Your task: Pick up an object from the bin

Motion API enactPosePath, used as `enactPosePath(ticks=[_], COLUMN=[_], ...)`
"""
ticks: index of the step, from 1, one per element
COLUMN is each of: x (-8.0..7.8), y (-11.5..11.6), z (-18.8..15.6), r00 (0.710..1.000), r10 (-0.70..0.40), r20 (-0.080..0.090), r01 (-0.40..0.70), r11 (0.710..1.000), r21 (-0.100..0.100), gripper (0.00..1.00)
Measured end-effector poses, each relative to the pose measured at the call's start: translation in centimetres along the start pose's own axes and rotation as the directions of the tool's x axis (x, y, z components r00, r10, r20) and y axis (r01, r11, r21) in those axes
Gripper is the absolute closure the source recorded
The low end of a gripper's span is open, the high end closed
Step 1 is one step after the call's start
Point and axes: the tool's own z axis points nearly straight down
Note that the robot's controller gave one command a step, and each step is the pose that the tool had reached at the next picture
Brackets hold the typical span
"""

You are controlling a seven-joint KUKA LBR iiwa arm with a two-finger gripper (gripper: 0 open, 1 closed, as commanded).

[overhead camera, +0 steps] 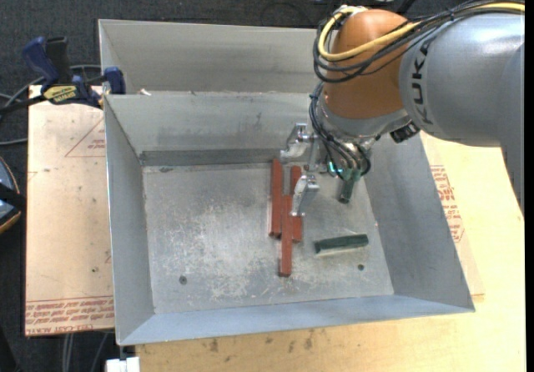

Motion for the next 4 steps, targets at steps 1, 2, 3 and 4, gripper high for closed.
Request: enactPosePath(ticks=[1, 2, 3, 4], x=[-0.2, -0.5, -1.2, -1.2], y=[0.0, -1.3, -2.0, -2.7], z=[-0.4, 3.9, 6.2, 3.9], r00=[1.000, 0.992, 0.909, 0.831], r10=[0.001, -0.125, -0.417, -0.557], r20=[0.007, 0.011, 0.004, 0.008], r01=[-0.001, 0.125, 0.417, 0.557], r11=[1.000, 0.992, 0.909, 0.831], r21=[0.000, 0.001, 0.001, 0.004], gripper=[0.00, 0.00, 0.00, 0.00])
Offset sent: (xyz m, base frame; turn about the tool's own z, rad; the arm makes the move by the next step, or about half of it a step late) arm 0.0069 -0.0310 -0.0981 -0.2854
